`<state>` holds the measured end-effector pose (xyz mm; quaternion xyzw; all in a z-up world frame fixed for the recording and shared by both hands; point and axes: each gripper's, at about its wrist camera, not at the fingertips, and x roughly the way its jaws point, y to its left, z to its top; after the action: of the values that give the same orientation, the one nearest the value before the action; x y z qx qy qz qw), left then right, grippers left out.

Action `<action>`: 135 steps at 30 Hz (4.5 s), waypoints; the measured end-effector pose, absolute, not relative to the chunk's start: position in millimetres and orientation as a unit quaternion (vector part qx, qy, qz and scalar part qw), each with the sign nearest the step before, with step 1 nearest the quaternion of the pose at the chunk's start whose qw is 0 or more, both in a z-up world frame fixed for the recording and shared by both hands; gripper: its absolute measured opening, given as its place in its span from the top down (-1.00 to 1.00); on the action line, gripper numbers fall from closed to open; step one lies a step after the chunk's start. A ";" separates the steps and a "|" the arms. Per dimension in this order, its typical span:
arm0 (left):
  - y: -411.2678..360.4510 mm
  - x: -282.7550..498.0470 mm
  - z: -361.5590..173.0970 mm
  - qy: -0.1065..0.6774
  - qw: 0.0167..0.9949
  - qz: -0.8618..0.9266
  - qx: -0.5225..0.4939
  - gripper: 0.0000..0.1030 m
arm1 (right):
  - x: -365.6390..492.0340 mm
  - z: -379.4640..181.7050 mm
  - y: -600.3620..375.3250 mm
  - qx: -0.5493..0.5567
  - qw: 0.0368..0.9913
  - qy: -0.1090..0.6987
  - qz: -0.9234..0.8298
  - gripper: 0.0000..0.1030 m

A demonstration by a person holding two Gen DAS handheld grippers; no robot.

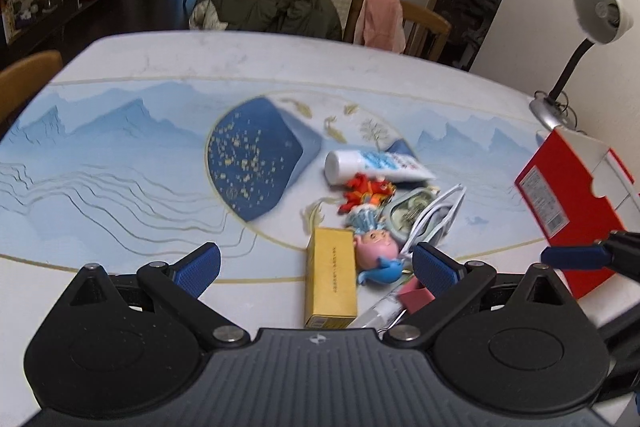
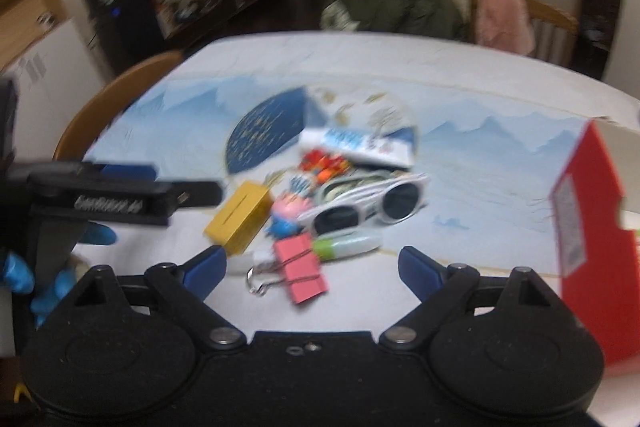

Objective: Organize rigid objects
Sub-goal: 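Withdraw both tools from the box back toward the item pile, then grasp the yellow box with left tool while right tool grasps the pink binder clip, then carry the yellow box and pink binder clip into the red box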

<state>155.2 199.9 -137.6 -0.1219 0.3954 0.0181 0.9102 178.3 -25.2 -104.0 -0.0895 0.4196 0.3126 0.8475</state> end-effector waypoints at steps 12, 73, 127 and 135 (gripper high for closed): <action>201.9 175.9 -170.1 0.419 0.900 0.016 -0.118 -0.98 | 184.9 -148.0 4.3 -0.153 0.814 0.449 0.335 -0.44; 169.8 136.6 -129.2 0.414 0.903 -0.034 -0.111 0.44 | 169.5 -100.8 -64.0 -0.081 0.862 0.413 0.282 0.55; -172.2 246.3 -50.7 0.406 0.887 -0.218 -0.018 0.44 | 287.6 -61.0 -360.2 -0.007 0.915 0.371 0.159 0.55; -206.4 271.7 -76.7 0.442 0.871 -0.216 0.003 0.44 | 320.5 -79.6 -366.4 -0.023 0.902 0.398 0.163 0.55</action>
<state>271.7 -206.4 -76.7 0.0033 0.4417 -0.2160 0.8708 320.5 -366.4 -79.6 -0.0229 0.3984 0.1631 0.9023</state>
